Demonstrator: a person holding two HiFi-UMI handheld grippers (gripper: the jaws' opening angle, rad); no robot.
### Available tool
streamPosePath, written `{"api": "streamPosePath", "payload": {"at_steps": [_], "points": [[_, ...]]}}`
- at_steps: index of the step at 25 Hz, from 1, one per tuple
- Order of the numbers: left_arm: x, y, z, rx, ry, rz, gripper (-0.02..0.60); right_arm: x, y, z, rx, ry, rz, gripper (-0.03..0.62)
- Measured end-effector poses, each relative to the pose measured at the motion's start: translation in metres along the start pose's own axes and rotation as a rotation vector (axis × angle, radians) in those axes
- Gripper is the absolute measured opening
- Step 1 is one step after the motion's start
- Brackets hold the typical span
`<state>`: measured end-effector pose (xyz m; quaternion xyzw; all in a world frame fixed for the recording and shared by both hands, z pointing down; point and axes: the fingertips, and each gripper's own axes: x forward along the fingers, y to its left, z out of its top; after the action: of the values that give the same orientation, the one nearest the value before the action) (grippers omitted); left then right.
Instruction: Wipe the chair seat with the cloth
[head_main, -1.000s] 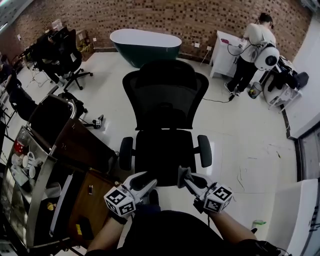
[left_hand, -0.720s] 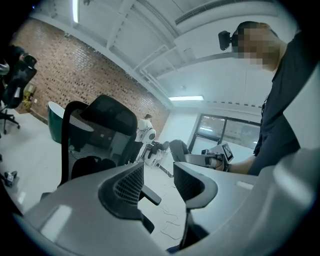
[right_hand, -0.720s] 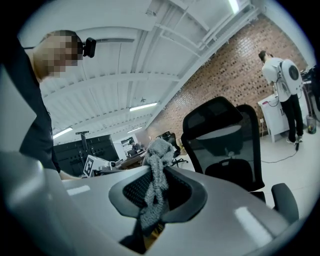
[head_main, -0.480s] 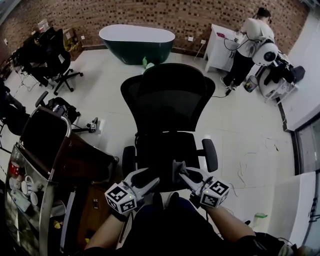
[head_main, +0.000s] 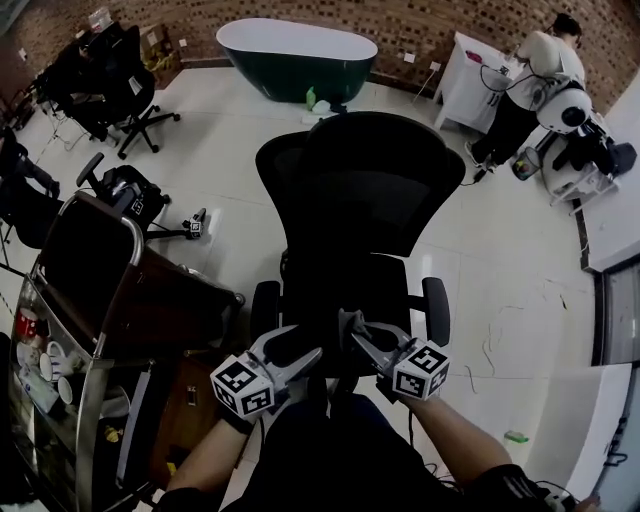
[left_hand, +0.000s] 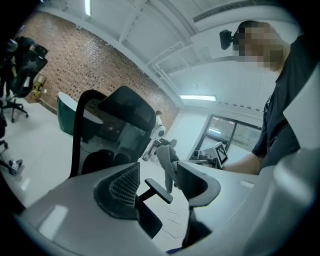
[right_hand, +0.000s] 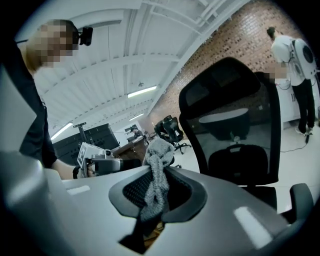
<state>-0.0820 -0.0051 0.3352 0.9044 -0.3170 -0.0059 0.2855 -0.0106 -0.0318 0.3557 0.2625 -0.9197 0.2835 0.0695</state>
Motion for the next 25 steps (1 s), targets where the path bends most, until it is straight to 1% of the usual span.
{"api": "streamPosePath", "payload": {"at_steps": [4,7,11,14,17,20,22,25], "points": [[0.014,0.043,-0.025,-0.052,0.030,0.063,0.278,0.038,-0.049,-0.040,0.011,0.119,-0.007,0.052],[0.021,0.073,-0.047,-0.093,0.051,0.098,0.284,0.074,-0.089,-0.080,0.029,0.219,-0.014,0.052],[0.035,0.114,-0.076,-0.116,0.080,0.136,0.291,0.132,-0.135,-0.128,0.020,0.328,-0.014,0.051],[0.047,0.144,-0.094,-0.134,0.069,0.161,0.296,0.177,-0.169,-0.158,-0.008,0.388,-0.014,0.051],[0.058,0.171,-0.108,-0.169,0.042,0.173,0.296,0.225,-0.199,-0.181,-0.021,0.428,-0.017,0.051],[0.064,0.194,-0.118,-0.186,0.028,0.181,0.296,0.275,-0.222,-0.207,-0.075,0.484,-0.020,0.051],[0.071,0.212,-0.121,-0.172,0.025,0.190,0.298,0.308,-0.244,-0.222,-0.144,0.532,-0.039,0.051],[0.079,0.231,-0.122,-0.170,-0.003,0.207,0.298,0.341,-0.270,-0.234,-0.246,0.582,-0.060,0.051]]}}
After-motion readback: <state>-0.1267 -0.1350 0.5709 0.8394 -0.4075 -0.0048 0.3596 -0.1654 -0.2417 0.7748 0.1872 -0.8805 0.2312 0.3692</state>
